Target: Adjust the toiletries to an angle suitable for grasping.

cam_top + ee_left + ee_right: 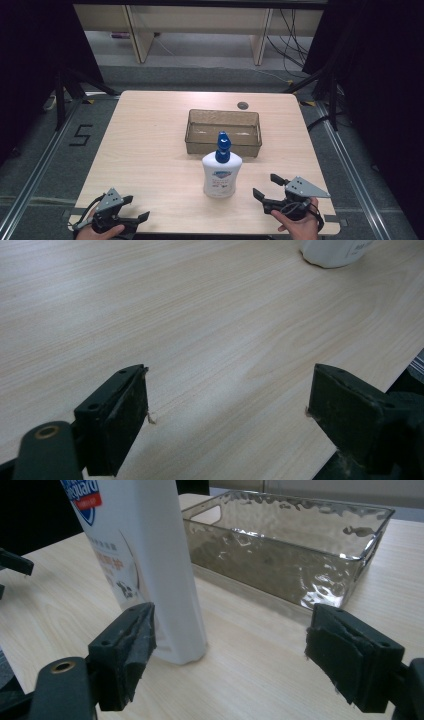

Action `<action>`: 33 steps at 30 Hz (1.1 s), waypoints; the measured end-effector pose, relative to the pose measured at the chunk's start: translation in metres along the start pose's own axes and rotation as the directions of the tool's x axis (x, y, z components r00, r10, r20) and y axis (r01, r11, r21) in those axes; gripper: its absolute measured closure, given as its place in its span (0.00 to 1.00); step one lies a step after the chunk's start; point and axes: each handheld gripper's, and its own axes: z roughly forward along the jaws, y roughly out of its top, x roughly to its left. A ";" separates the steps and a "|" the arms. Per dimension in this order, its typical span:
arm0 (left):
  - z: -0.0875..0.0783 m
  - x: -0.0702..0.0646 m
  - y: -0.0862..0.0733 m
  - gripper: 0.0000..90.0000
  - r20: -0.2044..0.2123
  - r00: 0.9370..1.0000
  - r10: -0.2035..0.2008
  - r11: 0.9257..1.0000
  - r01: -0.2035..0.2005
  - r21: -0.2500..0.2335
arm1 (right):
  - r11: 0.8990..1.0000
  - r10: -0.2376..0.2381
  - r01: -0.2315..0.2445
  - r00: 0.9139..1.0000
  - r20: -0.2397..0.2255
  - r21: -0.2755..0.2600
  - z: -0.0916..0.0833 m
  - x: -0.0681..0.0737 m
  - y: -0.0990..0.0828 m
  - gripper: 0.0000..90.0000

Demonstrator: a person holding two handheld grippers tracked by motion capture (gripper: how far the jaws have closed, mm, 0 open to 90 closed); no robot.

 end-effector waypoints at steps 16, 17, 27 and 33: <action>-0.001 0.001 0.000 0.17 0.000 1.000 0.012 1.000 -0.012 0.005 | 1.000 0.024 -0.024 0.999 -0.040 -0.020 0.003 0.009 0.011 0.23; -0.001 0.000 0.000 0.17 -0.002 1.000 -0.005 1.000 0.005 -0.006 | 1.000 -0.006 0.005 0.999 -0.038 -0.030 0.004 0.008 0.012 0.23; 0.000 0.000 0.000 0.17 -0.001 1.000 -0.003 1.000 0.003 -0.003 | 0.999 -0.022 0.020 0.998 -0.056 -0.043 0.005 0.016 0.022 0.25; 0.000 0.000 0.001 0.17 -0.004 1.000 0.000 1.000 0.000 0.002 | 0.998 -0.032 0.029 0.998 -0.057 -0.053 0.005 0.019 0.029 0.27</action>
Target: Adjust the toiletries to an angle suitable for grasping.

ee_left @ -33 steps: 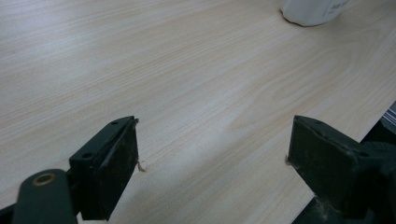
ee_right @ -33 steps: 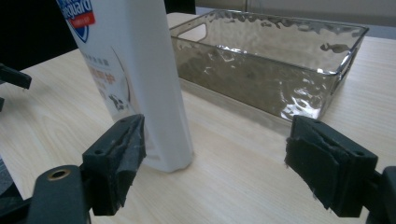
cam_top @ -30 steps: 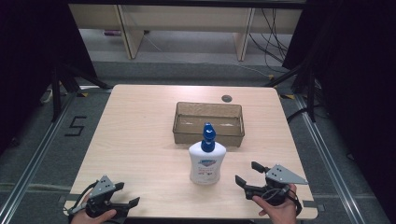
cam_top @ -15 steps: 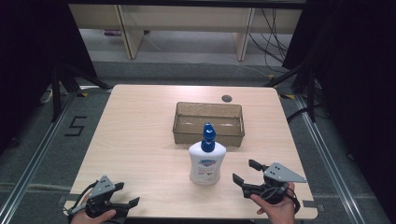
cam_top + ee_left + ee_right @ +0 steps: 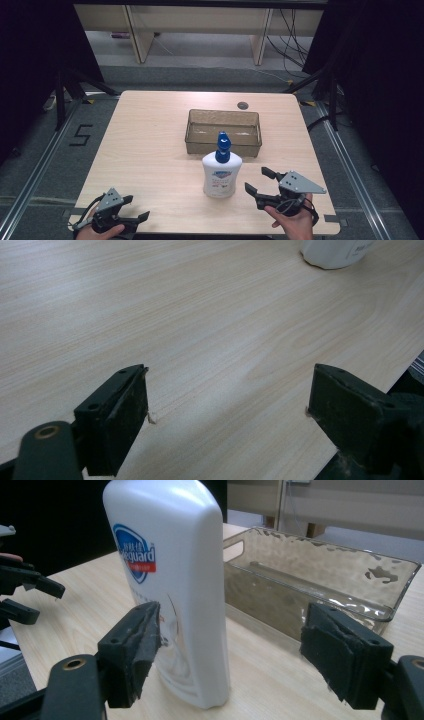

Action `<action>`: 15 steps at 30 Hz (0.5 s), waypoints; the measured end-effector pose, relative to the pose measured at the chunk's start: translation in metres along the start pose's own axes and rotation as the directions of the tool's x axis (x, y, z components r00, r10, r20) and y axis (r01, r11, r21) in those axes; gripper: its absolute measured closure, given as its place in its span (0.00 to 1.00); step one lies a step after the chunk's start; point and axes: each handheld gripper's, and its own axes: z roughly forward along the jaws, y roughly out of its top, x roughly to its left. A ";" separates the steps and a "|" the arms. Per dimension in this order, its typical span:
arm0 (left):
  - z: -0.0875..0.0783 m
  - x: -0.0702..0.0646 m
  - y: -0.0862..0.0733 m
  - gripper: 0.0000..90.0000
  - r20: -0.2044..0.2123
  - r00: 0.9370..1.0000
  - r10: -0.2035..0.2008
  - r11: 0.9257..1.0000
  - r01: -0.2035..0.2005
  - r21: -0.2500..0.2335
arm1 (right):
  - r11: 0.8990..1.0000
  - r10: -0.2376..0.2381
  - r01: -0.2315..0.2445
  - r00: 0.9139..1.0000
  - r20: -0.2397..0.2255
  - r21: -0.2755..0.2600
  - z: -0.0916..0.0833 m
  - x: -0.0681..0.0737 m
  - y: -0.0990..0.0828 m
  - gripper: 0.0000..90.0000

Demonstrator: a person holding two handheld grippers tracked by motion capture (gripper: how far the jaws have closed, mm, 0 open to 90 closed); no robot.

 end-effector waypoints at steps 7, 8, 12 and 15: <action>0.001 0.000 0.000 0.17 0.004 1.000 -0.013 1.000 0.013 -0.012 | 0.999 -0.023 0.023 1.000 -0.007 -0.025 0.000 0.000 0.010 0.27; 0.001 0.000 0.000 0.17 0.002 1.000 -0.014 1.000 0.014 -0.007 | 1.000 -0.019 0.018 1.000 -0.022 -0.026 0.001 0.001 0.011 0.27; 0.001 0.000 -0.001 0.17 0.004 1.000 -0.013 1.000 0.013 -0.015 | 0.999 -0.022 0.021 0.999 -0.037 -0.026 0.005 0.004 0.014 0.27; 0.001 0.000 0.000 0.17 -0.002 1.000 -0.017 1.000 0.017 -0.009 | 0.999 -0.039 0.038 0.999 -0.026 -0.031 0.007 0.005 0.017 0.27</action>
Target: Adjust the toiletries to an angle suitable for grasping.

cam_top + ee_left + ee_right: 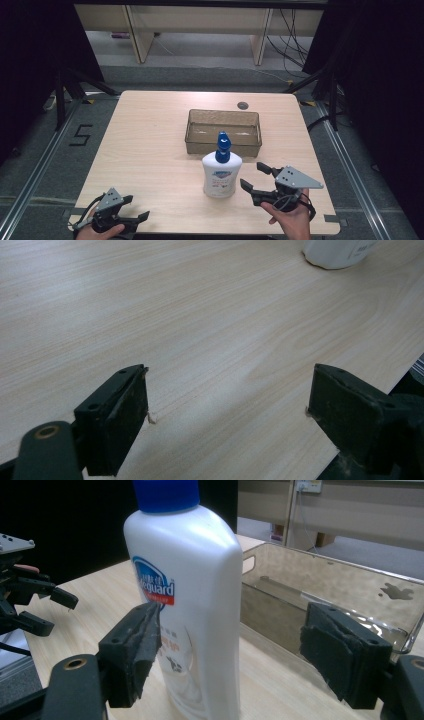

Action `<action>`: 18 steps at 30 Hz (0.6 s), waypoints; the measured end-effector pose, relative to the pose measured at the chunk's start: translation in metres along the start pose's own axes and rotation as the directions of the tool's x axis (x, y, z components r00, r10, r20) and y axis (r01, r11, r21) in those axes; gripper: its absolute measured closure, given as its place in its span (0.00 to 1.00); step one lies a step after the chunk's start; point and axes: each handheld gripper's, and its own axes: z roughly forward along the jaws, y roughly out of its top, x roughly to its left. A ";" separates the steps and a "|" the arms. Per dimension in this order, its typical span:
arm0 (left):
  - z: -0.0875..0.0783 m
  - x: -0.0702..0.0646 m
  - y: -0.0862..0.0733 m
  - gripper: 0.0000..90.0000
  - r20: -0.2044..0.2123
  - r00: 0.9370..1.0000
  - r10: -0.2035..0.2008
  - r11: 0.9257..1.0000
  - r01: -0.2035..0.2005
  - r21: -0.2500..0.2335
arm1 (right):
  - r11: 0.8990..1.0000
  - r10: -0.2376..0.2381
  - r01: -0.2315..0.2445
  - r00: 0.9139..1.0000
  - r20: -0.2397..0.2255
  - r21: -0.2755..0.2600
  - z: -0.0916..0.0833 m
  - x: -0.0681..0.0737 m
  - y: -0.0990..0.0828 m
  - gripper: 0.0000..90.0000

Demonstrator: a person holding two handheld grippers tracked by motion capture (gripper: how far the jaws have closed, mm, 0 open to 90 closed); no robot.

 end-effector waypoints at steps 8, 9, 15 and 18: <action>-0.001 0.002 0.000 0.17 0.000 1.000 0.018 1.000 -0.018 0.016 | 1.000 0.004 -0.005 1.000 -0.019 -0.018 0.003 0.001 0.012 0.28; 0.000 0.001 0.000 0.17 0.002 1.000 -0.001 1.000 0.001 -0.004 | 1.000 0.015 -0.015 1.000 -0.017 -0.004 0.003 0.002 0.014 0.28; 0.001 0.001 -0.001 0.17 0.001 1.000 -0.004 1.000 0.004 -0.004 | 1.000 0.009 -0.010 0.999 -0.037 -0.007 0.007 0.004 0.021 0.28; 0.000 0.002 -0.001 0.17 -0.001 1.000 0.007 1.000 -0.007 0.010 | 1.000 -0.013 0.012 1.000 -0.026 -0.028 0.007 0.002 0.022 0.29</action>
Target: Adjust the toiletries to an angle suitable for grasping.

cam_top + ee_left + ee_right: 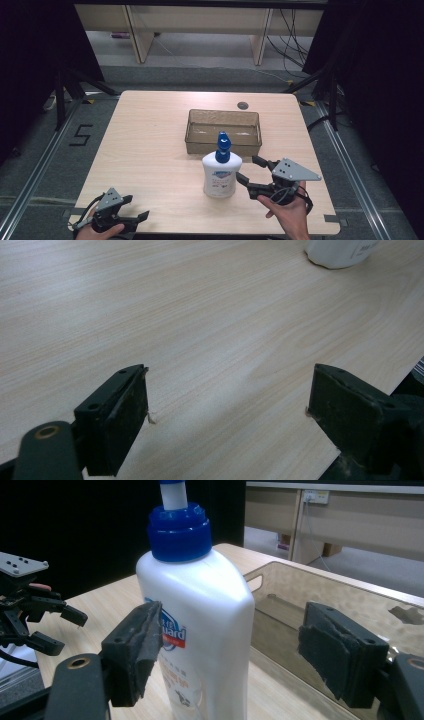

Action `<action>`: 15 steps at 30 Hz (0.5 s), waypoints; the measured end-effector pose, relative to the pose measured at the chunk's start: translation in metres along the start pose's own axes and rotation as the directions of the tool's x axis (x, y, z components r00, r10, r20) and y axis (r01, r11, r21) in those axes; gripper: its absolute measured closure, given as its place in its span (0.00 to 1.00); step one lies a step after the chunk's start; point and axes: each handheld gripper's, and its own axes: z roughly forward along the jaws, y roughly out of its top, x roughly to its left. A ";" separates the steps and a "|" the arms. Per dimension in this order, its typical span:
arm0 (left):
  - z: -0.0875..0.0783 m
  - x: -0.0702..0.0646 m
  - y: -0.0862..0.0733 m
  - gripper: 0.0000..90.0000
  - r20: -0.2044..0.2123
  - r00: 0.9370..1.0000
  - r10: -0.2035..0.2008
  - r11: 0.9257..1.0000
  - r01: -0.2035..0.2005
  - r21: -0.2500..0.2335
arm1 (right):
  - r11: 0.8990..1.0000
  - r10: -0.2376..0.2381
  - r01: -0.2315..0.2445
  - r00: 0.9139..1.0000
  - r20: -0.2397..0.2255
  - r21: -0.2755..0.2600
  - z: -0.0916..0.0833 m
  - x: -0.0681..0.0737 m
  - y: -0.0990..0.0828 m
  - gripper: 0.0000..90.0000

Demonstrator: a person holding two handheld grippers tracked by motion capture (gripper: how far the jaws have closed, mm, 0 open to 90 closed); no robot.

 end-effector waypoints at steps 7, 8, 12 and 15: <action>0.001 -0.001 0.000 0.17 -0.001 1.000 -0.013 1.000 0.013 -0.011 | 1.000 -0.007 0.007 1.000 -0.018 0.003 0.002 0.002 0.005 0.28; 0.001 -0.001 0.000 0.17 -0.001 1.000 -0.013 1.000 0.013 -0.011 | 1.000 -0.007 0.007 1.000 -0.018 0.003 0.002 0.002 0.005 0.28; 0.000 0.000 0.000 0.17 0.001 1.000 0.002 1.000 -0.002 -0.003 | 1.000 -0.001 0.001 1.000 -0.029 -0.003 0.003 0.003 0.012 0.28; 0.000 0.000 0.000 0.17 -0.001 1.000 0.003 1.000 -0.003 -0.003 | 0.999 -0.028 0.028 0.999 -0.023 -0.024 0.004 0.002 0.019 0.28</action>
